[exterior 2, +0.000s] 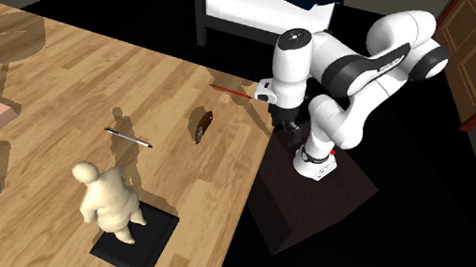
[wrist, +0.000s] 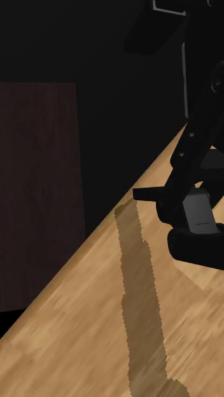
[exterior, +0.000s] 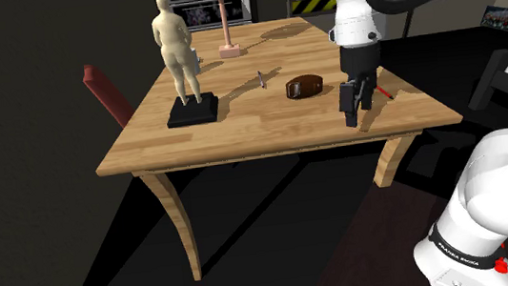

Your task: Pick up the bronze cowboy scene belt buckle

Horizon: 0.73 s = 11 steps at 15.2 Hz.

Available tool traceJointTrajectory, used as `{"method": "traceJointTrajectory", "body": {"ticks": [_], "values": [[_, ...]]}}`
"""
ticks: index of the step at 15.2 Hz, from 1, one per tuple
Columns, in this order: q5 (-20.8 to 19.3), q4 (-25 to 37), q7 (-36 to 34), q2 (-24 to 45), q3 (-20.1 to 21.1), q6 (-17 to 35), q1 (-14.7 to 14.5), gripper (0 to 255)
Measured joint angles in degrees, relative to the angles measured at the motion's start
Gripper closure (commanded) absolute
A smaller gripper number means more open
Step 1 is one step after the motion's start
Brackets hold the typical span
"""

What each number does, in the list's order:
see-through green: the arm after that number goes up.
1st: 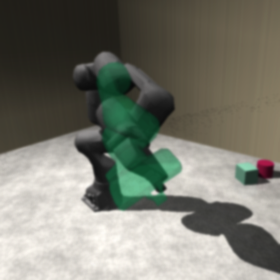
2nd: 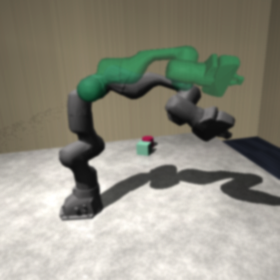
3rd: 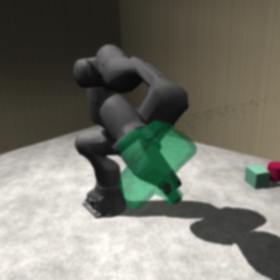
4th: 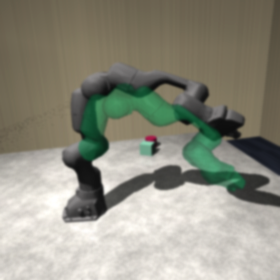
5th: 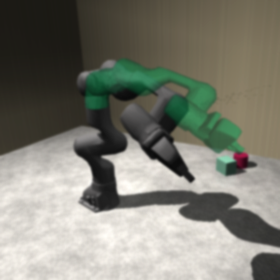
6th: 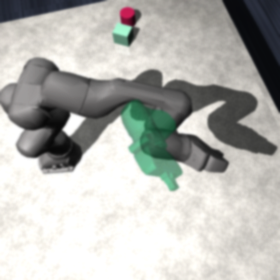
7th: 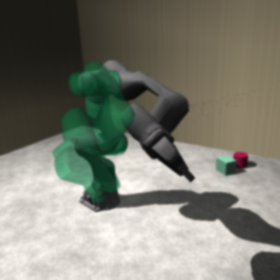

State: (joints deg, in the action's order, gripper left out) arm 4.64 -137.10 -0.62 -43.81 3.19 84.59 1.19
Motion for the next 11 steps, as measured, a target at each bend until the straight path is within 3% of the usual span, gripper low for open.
{"method": "traceJointTrajectory", "body": {"ticks": [5, 11], "values": [[-4.2, 3.8, 7.5, 5.4, -2.9, 0.4, -0.3, 0], [-10.9, 14.5, 21.6, 17.5, -6.9, 0.5, -1.3, 0]]}}
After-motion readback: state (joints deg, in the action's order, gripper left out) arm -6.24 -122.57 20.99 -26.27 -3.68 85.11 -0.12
